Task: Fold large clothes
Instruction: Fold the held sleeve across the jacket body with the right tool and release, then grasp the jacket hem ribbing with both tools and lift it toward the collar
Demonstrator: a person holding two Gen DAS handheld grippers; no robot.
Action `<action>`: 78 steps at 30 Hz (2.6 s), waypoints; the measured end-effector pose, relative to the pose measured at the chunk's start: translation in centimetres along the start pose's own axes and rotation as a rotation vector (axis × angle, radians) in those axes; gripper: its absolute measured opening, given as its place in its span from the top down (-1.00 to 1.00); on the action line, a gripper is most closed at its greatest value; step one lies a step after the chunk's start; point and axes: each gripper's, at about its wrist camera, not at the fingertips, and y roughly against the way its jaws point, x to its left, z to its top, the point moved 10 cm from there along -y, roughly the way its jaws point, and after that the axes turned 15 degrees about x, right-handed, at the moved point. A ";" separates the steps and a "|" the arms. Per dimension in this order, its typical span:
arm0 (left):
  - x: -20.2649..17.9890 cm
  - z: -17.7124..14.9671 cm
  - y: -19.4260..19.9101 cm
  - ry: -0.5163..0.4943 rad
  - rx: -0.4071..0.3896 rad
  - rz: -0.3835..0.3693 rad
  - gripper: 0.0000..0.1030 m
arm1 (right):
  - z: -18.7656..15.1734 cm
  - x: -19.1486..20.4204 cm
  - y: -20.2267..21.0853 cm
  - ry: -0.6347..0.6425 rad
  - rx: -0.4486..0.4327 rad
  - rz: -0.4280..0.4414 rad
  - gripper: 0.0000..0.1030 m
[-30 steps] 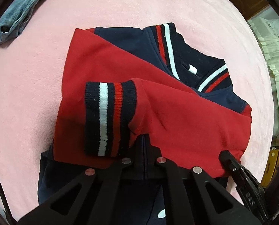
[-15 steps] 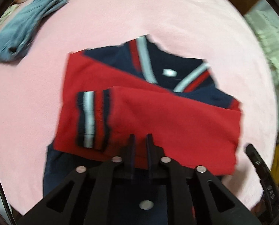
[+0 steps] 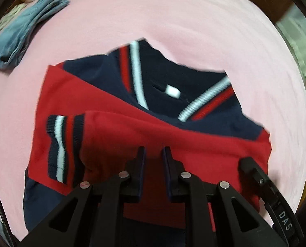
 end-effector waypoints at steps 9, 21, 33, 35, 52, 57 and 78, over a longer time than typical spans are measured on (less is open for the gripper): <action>5.2 2.4 1.9 0.071 -0.062 -0.055 0.72 | 1.1 -6.7 4.5 -0.142 -0.125 -0.152 1.00; 12.5 -1.6 8.0 0.112 -0.128 -0.082 0.15 | -5.2 -8.8 12.0 -0.306 -0.219 -0.136 0.91; 23.7 -10.1 8.6 0.033 -0.052 0.014 -0.10 | -17.2 -3.9 10.4 -0.409 -0.133 -0.112 0.91; 24.6 -11.5 8.7 -0.014 -0.034 0.026 -0.10 | -18.9 -3.1 10.1 -0.421 -0.122 -0.110 0.89; 27.4 -21.8 4.9 -0.209 0.218 -0.013 -0.31 | -30.1 -1.9 8.2 -0.528 -0.019 -0.146 0.05; 27.5 -23.6 2.8 -0.199 0.281 -0.078 -0.31 | -31.3 -2.8 7.1 -0.558 -0.012 -0.137 0.04; 25.6 -24.3 0.8 -0.069 0.312 -0.395 0.39 | -31.0 -3.6 4.6 -0.674 -0.048 0.039 0.21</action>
